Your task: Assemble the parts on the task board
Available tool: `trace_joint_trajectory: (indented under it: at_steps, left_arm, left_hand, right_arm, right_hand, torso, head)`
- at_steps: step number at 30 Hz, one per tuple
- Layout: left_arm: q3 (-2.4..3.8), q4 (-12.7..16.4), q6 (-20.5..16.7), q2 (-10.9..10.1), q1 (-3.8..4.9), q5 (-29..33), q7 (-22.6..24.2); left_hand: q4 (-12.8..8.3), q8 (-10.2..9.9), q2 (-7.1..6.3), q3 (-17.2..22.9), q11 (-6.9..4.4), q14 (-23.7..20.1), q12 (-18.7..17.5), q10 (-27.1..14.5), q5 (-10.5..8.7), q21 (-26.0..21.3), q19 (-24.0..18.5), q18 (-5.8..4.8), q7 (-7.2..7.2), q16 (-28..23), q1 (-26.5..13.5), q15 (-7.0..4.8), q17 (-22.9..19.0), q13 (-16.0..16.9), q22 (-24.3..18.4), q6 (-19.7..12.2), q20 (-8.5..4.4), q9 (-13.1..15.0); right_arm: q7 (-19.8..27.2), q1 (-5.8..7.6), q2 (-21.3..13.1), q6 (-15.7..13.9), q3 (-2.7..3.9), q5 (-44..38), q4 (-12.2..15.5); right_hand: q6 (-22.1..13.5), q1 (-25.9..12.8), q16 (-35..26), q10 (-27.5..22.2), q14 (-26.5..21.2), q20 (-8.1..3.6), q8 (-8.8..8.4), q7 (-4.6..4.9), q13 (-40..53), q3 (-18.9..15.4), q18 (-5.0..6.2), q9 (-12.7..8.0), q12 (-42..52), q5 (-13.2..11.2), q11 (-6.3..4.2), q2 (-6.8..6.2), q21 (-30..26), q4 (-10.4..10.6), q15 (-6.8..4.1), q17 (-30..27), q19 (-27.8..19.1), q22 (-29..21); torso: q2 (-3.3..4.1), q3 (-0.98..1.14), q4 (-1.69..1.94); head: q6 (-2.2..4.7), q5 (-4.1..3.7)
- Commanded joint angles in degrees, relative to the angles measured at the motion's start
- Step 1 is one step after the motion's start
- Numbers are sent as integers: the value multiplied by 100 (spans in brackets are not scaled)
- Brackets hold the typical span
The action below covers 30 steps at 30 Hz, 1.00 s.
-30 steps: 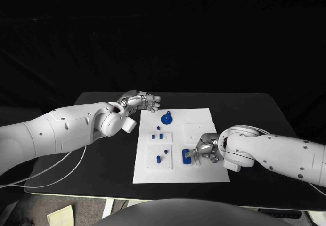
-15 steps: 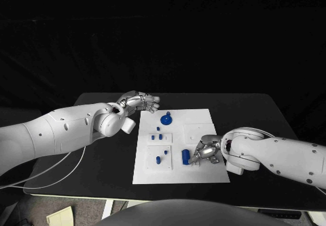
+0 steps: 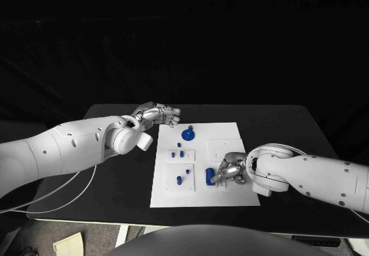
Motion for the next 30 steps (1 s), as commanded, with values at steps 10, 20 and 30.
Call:
trace_joint_trajectory:
  at_steps: [10, 20, 30]
  left_arm:
    - [5, 9, 91, 8, 4, 36, 23]
    - [5, 15, 92, -5, 5, 36, 20]
    - [5, 18, 89, -15, 5, 36, 16]
  left_hand:
    - [-9, 8, 68, -16, -4, 10, 15, -26, -6, -30, 3, 64, -9, -30, -10, 31, 9, -6, 7, -31, 46, -9]
    - [-11, 8, 67, -16, -5, 10, 15, -26, -6, -31, 3, 65, -10, -31, -7, 31, 10, -7, 8, -31, 46, -9]
    - [-16, 8, 64, -14, -5, 10, 15, -26, -6, -34, 2, 66, -10, -33, 0, 30, 12, -8, 9, -32, 45, -10]
  right_arm:
    - [-125, -40, 84, 112, -3, -211, -52]
    - [-230, -41, 50, 277, -3, -220, -101]
    - [-212, -52, 54, 223, -3, -221, -96]
  right_hand:
    - [193, 82, -71, 115, 51, 73, -65, 42, 3, 618, 567, -30, -60, -6, -16, 141, 53, -18, -43, 34, 22, 13]
    - [205, 47, -84, 127, 66, 92, -87, 50, 13, 780, 567, -38, -72, 1, -9, 59, 72, -111, -35, 49, 34, 16]
    - [227, -160, -108, 135, 85, 133, -120, 62, 27, 757, 567, -58, -88, 26, 7, -48, 86, -229, -17, 67, 41, 17]
  torso:
    - [-1, 3, -3]
    - [-2, -1, -10]
    - [-2, 4, -8]
  head:
    - [-26, 10]
    - [-42, 6]
    - [-43, 5]
